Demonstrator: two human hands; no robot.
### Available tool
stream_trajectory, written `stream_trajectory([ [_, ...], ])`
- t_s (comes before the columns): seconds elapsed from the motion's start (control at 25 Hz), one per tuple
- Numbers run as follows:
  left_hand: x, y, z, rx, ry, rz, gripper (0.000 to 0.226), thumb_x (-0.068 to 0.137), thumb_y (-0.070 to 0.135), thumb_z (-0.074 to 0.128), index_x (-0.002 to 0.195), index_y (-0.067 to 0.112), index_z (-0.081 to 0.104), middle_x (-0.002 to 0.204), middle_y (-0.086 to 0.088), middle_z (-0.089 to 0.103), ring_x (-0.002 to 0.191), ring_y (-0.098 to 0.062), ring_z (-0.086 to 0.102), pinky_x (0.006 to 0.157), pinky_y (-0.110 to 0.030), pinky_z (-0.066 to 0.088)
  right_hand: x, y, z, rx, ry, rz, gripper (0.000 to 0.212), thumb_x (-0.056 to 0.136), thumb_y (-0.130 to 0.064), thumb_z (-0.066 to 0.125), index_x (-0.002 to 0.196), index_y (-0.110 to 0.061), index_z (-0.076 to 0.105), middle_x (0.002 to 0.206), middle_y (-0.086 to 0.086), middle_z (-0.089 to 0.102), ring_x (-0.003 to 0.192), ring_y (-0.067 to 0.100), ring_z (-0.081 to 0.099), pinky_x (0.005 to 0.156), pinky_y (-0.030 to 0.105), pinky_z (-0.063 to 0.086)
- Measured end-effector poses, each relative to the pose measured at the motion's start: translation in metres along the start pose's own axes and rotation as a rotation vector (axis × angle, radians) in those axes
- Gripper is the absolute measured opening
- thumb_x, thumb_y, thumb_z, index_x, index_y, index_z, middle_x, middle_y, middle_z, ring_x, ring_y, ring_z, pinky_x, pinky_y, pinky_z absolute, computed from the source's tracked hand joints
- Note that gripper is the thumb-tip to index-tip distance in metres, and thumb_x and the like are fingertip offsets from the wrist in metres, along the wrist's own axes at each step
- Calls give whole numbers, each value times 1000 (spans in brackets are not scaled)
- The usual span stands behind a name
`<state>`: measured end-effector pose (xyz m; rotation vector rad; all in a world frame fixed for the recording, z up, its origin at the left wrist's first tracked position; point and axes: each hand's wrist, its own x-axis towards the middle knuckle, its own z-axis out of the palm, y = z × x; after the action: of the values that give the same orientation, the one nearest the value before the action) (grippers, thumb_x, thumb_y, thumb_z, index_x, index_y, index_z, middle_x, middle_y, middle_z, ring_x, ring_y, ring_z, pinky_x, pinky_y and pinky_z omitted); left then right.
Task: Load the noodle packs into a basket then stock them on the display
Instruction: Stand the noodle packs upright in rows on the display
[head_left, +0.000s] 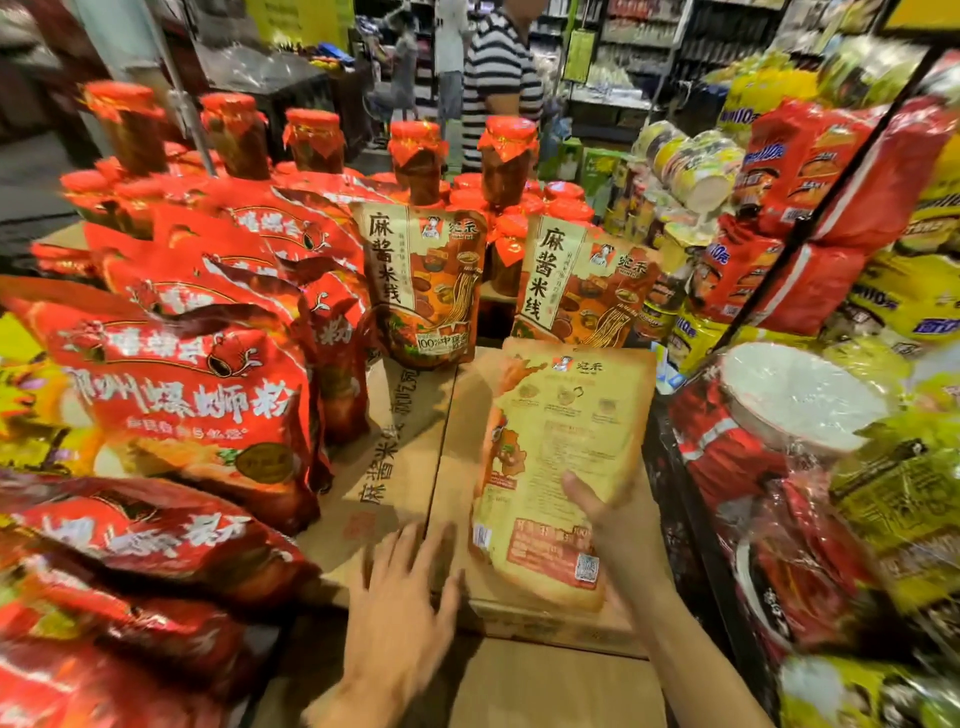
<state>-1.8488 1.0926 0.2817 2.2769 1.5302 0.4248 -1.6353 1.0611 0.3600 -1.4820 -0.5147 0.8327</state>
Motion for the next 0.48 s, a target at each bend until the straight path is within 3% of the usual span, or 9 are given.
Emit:
stream_trajectory([
  [0.08,1,-6,6,117,36,-10,68,93,72,11,155,48,28,165,14,23,151,-13,27,122,-48,13,8,2,3,-44,119,-123,32,91,-11,74,120,-22,69,108,-4,78,95,13,76,75,31,63],
  [0.16,2,-11,11,166,2,-5,69,94,74,14,150,44,41,159,10,39,142,-15,42,119,-50,17,15,3,12,-103,196,-236,40,95,-18,70,134,-17,62,114,-7,74,101,14,73,75,20,61],
  [0.24,3,-14,14,210,-33,8,68,94,75,21,146,40,49,154,7,48,136,-15,47,115,-50,17,14,4,31,-180,292,-251,44,99,-19,64,140,-10,53,116,-2,66,103,18,65,68,2,47],
  [0.32,4,-14,13,197,-57,7,68,94,75,24,142,38,54,150,5,53,133,-15,44,112,-51,21,8,13,49,-236,334,-231,51,100,-27,62,144,-8,45,124,7,61,109,20,59,77,9,45],
  [0.4,6,-15,15,183,-16,-1,72,94,75,19,138,35,59,147,2,57,130,-17,43,110,-52,24,-2,25,60,-284,256,-204,48,101,-36,57,143,-17,43,130,4,57,116,23,58,83,19,45],
  [0.48,7,-15,18,184,18,-6,77,94,75,14,137,33,62,145,-1,58,128,-19,44,108,-55,28,-11,34,60,-328,139,-181,42,101,-33,57,139,-27,39,127,-3,52,120,21,56,75,6,42],
])
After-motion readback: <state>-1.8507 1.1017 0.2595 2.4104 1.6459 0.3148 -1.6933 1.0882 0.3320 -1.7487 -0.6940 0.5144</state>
